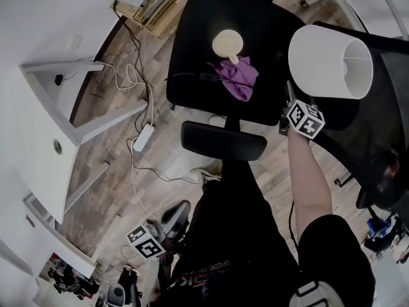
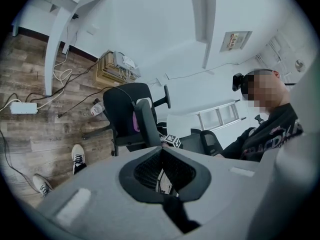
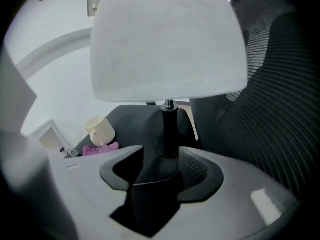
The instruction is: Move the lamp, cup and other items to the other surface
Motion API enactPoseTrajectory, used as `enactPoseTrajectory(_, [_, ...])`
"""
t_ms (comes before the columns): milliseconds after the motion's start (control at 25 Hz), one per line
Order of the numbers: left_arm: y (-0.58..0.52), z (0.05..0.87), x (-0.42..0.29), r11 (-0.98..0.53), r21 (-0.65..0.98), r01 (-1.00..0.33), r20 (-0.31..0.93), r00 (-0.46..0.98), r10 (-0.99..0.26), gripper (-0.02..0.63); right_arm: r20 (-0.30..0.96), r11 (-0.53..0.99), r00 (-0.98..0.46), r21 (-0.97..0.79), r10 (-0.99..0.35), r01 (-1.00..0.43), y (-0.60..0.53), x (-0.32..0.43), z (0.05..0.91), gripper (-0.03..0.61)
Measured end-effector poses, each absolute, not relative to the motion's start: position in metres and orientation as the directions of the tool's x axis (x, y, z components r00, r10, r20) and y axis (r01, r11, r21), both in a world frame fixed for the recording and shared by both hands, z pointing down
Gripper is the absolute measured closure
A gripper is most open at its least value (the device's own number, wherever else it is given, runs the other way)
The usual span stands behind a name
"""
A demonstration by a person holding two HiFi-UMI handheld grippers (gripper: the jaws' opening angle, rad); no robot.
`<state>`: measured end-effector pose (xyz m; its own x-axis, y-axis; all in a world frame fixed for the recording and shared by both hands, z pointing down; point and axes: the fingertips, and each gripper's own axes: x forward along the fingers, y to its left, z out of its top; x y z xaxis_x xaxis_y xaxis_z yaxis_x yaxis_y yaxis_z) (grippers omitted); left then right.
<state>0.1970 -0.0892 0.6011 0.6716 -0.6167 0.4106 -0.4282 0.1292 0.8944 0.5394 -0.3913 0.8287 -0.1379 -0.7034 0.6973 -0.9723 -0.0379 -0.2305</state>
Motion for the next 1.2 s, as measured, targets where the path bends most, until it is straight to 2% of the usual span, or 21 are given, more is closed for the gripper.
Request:
enactPoseTrajectory(120, [-0.083, 0.591, 0.186, 0.098, 0.898, -0.43, 0.385, 0.658, -0.647, 0.618, 0.701, -0.062, -0.14, -0.255, -0.699, -0.965, -0.378, 0.54, 0.816, 0.357])
enactPoseTrajectory(240, [-0.073, 0.576, 0.172, 0.06, 0.898, -0.435, 0.354, 0.636, -0.685, 0.618, 0.7, -0.057, -0.144, -0.255, -0.7, -0.965, -0.356, 0.541, 0.793, 0.388])
enactPoseTrajectory(360, [-0.06, 0.559, 0.15, 0.013, 0.893, -0.45, 0.316, 0.606, -0.73, 0.618, 0.664, -0.036, -0.132, -0.234, -0.736, -0.972, -0.339, 0.537, 0.75, 0.485])
enactPoseTrajectory(400, [-0.054, 0.553, 0.142, 0.001, 0.891, -0.454, 0.304, 0.596, -0.743, 0.618, 0.644, -0.016, -0.146, -0.239, -0.751, -0.971, -0.334, 0.531, 0.733, 0.578])
enactPoseTrajectory(560, [-0.023, 0.529, 0.116, -0.041, 0.884, -0.466, 0.258, 0.56, -0.787, 0.618, 0.556, 0.143, -0.299, -0.308, -0.775, -0.941, -0.314, 0.481, 0.665, 0.58])
enactPoseTrajectory(680, [-0.001, 0.518, 0.093, -0.064, 0.872, -0.485, 0.23, 0.523, -0.821, 0.618, 0.48, 0.322, -0.477, -0.371, -0.736, -0.871, -0.295, 0.411, 0.62, 0.58])
enactPoseTrajectory(800, [0.02, 0.513, 0.071, -0.065, 0.866, -0.496, 0.198, 0.459, -0.866, 0.618, 0.397, 0.514, -0.683, -0.456, -0.613, -0.726, -0.261, 0.318, 0.587, 0.58])
enactPoseTrajectory(920, [0.048, 0.504, 0.051, -0.065, 0.858, -0.51, 0.174, 0.407, -0.897, 0.618, 0.322, 0.63, -0.845, -0.565, -0.427, -0.533, -0.189, 0.233, 0.561, 0.58])
enactPoseTrajectory(1040, [0.073, 0.49, 0.027, -0.074, 0.857, -0.511, 0.139, 0.366, -0.92, 0.618, 0.236, 0.675, -0.943, -0.658, -0.236, -0.334, -0.109, 0.157, 0.53, 0.58])
enactPoseTrajectory(1200, [0.11, 0.473, -0.007, -0.072, 0.852, -0.519, 0.105, 0.303, -0.947, 0.618, 0.143, 0.705, -0.99, -0.702, -0.003, -0.104, -0.019, 0.064, 0.493, 0.58])
